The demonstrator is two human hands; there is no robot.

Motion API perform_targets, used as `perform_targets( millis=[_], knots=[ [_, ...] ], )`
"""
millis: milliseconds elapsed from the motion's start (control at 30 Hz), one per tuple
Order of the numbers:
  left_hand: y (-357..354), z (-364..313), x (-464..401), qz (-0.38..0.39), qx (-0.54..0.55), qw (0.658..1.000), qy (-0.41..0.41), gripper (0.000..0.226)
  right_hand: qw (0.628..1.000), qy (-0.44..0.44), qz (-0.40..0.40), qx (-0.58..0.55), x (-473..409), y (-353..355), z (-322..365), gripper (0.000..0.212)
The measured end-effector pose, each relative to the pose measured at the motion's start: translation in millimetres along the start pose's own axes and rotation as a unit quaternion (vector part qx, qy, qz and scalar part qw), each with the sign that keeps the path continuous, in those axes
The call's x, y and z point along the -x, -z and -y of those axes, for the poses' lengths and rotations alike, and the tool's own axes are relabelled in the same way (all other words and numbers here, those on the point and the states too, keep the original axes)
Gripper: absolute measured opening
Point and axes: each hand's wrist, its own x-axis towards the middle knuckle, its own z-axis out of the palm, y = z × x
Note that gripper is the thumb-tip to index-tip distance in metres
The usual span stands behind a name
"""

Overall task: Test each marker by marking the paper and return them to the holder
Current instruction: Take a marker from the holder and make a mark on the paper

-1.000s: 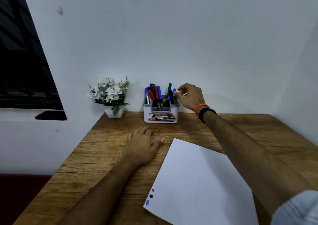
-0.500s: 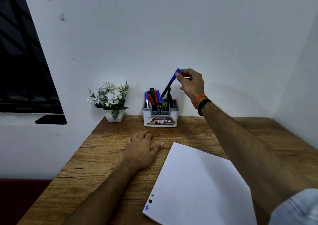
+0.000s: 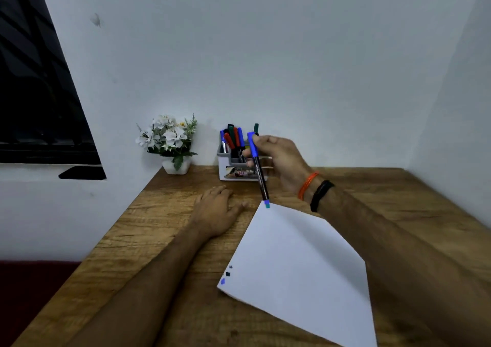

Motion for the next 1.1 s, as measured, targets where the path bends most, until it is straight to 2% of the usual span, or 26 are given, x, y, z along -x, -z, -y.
perform_targets(
  millis=[100,200,267,333,367,467,600,700,767,833,933,1100],
  knots=[
    [2,1,0,-0.013,0.031,0.999,-0.009,0.068,0.998,-0.043,0.027,0.045,23,3,-21,0.023],
    [9,-5,5,-0.071,0.156,0.985,-0.012,0.046,0.993,-0.042,0.055,0.098,40,11,-36,0.025],
    [23,-14,13,-0.088,0.322,0.942,-0.012,0.034,0.991,-0.034,0.055,0.115,47,16,-43,0.026],
    [40,-23,23,-0.046,0.466,0.883,-0.028,0.036,0.991,-0.038,0.051,0.122,51,20,-49,0.027],
    [45,-26,26,-0.014,0.496,0.868,-0.033,0.038,0.990,-0.041,0.052,0.124,52,21,-51,0.025],
    [52,-30,31,0.040,0.485,0.872,-0.045,0.033,0.990,-0.050,0.056,0.117,53,23,-52,0.024],
    [57,-28,32,0.044,0.507,0.860,-0.043,0.015,0.979,-0.076,0.106,0.159,56,32,-44,0.032],
    [67,-19,32,0.038,0.517,0.855,-0.020,0.015,0.966,-0.064,0.107,0.225,57,49,-35,0.022],
    [71,-13,32,0.037,0.509,0.860,-0.016,0.017,0.981,-0.039,0.073,0.177,56,57,-32,0.020],
    [72,-14,34,0.042,0.505,0.862,-0.017,0.019,0.996,-0.038,0.045,0.067,55,56,-35,0.019],
    [68,-23,35,0.059,0.486,0.871,-0.025,0.019,0.997,-0.049,0.037,-0.040,56,43,-45,0.016],
    [62,-34,36,0.070,0.439,0.892,-0.082,0.022,0.998,-0.008,0.051,0.026,61,29,-54,0.007]
  ],
)
